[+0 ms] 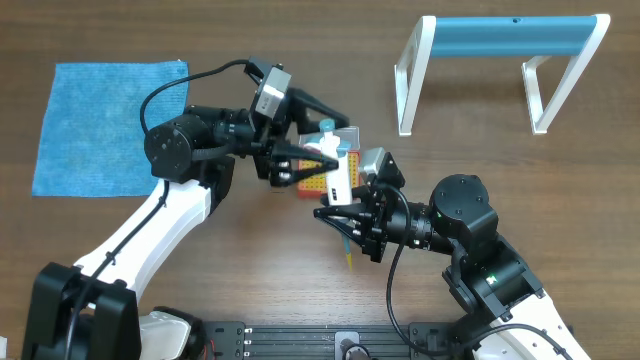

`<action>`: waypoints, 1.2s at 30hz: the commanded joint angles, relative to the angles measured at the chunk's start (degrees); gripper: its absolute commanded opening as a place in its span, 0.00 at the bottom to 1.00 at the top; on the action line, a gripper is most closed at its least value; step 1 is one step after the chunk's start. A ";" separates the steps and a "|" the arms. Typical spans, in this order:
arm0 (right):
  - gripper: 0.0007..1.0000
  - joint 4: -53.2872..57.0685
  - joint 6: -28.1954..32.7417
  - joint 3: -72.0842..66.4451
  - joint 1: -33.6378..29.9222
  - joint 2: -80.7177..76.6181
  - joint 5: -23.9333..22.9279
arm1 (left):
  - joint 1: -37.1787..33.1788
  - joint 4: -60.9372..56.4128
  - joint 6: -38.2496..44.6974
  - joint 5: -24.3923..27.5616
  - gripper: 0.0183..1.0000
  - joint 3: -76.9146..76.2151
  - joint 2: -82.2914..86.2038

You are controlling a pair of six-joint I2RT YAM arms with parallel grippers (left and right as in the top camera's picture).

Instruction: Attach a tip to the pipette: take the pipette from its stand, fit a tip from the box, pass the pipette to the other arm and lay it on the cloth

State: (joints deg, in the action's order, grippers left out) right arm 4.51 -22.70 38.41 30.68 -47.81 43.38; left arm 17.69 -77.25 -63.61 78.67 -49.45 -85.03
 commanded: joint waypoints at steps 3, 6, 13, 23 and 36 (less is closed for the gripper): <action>0.08 -0.52 0.28 0.46 0.15 -0.26 2.32 | 3.06 2.14 1.18 -4.81 0.01 -1.40 -0.55; 0.08 -0.55 0.28 0.46 0.15 -2.29 2.32 | 3.06 6.21 1.16 -4.81 0.01 -1.40 -0.55; 0.08 -0.61 0.28 0.46 0.15 -3.02 2.32 | 3.78 6.62 0.92 -6.34 0.01 -1.40 -0.52; 0.76 7.91 5.44 0.46 -17.62 -2.47 -5.14 | -3.32 39.52 9.77 -15.56 0.01 -1.36 -0.55; 0.76 19.32 5.81 0.46 -29.42 0.96 -5.27 | -19.93 112.48 35.91 -44.57 0.01 -6.23 -0.46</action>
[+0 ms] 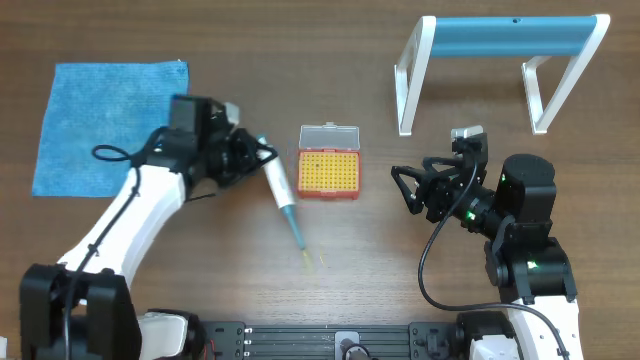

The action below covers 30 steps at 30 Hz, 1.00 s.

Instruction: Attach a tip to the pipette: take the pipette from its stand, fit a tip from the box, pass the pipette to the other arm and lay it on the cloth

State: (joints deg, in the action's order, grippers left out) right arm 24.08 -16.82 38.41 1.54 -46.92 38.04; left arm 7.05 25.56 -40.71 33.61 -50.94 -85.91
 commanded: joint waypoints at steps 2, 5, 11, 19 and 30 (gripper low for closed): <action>0.76 -0.24 -0.72 0.46 -0.28 -0.33 0.07 | -13.51 20.26 21.73 -2.32 0.01 -14.36 0.42; 0.76 -0.24 -0.72 0.46 -0.28 -1.42 0.07 | -16.44 32.24 26.14 -10.05 0.01 -23.98 0.42; 0.76 -0.26 -0.72 0.46 -0.28 -2.32 0.07 | -16.55 35.10 22.99 -13.97 0.01 -25.18 0.68; 0.76 -0.33 -1.57 0.46 -0.28 -2.32 0.09 | -18.36 36.65 28.20 -23.76 0.00 -26.18 0.55; 0.76 -0.57 -5.44 0.46 -0.17 -2.32 0.02 | -31.58 54.75 49.40 -40.65 0.00 -97.53 -52.28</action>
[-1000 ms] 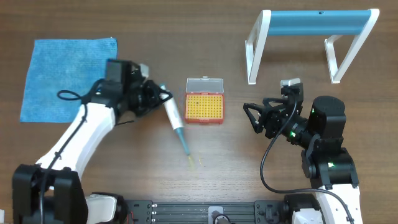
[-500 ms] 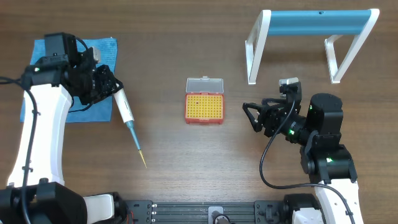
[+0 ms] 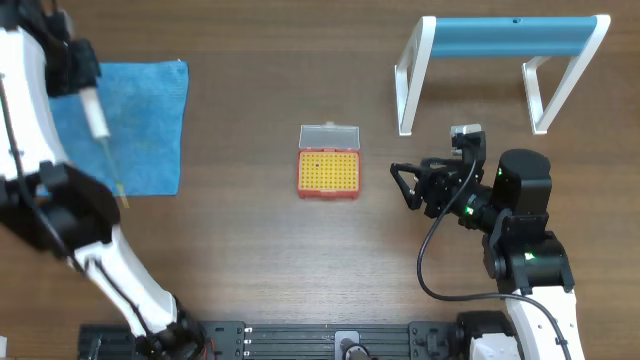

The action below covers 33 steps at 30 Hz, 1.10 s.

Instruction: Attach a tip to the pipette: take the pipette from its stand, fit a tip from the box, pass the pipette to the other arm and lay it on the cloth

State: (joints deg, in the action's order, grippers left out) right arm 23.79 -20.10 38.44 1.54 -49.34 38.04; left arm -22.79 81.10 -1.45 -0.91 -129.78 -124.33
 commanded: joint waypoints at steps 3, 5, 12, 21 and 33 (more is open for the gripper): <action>0.76 -0.28 -3.50 0.44 -0.17 0.11 -1.14 | -0.35 -3.63 20.87 -10.86 0.01 -18.84 -18.86; 0.76 -0.28 -3.89 0.44 -0.17 0.11 -1.44 | 0.57 -4.63 22.18 -7.15 0.01 -18.78 -22.67; 0.76 -0.44 -5.84 0.44 0.81 0.11 -2.12 | 2.29 -4.96 22.75 -1.11 0.01 -18.62 -29.46; 0.76 -0.70 -5.84 0.44 0.79 0.11 -3.15 | 2.64 -5.38 22.77 -2.34 1.00 -18.67 -29.77; 0.77 2.25 6.16 0.44 0.79 22.01 -31.23 | 6.25 16.24 15.17 7.13 1.00 -18.95 12.48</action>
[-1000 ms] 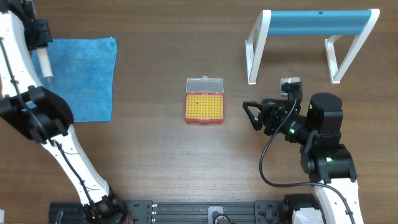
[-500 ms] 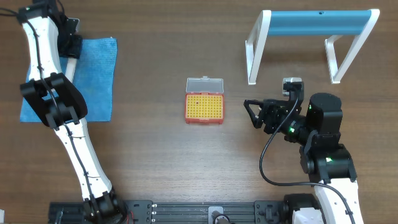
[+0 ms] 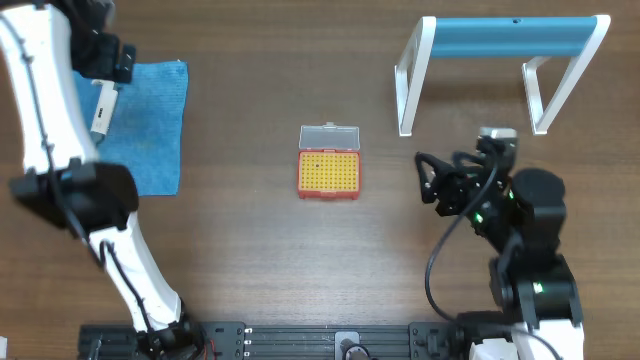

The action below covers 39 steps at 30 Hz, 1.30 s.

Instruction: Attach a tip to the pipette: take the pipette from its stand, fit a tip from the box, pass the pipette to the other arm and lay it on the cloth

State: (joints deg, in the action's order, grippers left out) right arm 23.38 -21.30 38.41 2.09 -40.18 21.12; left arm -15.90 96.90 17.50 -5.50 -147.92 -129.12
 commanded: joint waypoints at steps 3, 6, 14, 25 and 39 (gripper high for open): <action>0.76 18.97 11.78 0.46 0.24 29.49 -18.99 | -0.57 0.44 -3.80 20.98 1.00 11.89 39.21; 0.77 27.87 11.74 1.38 0.24 39.08 -18.93 | -0.57 0.39 -3.78 25.40 1.00 33.79 61.07; 0.76 33.64 9.16 -1.07 0.24 38.56 -20.70 | -0.57 -2.91 -5.27 27.19 1.00 72.17 97.22; 0.76 33.62 9.16 -1.07 0.24 38.56 -20.68 | -0.61 -6.29 -5.25 27.17 1.00 72.17 97.22; 0.76 33.62 9.16 -1.07 0.24 38.56 -20.68 | 14.01 -110.64 -15.91 14.49 1.00 147.14 128.93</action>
State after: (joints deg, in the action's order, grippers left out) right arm 57.19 -11.53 37.36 2.20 -1.93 1.34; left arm -1.80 -13.28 9.08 16.27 -3.42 -1.10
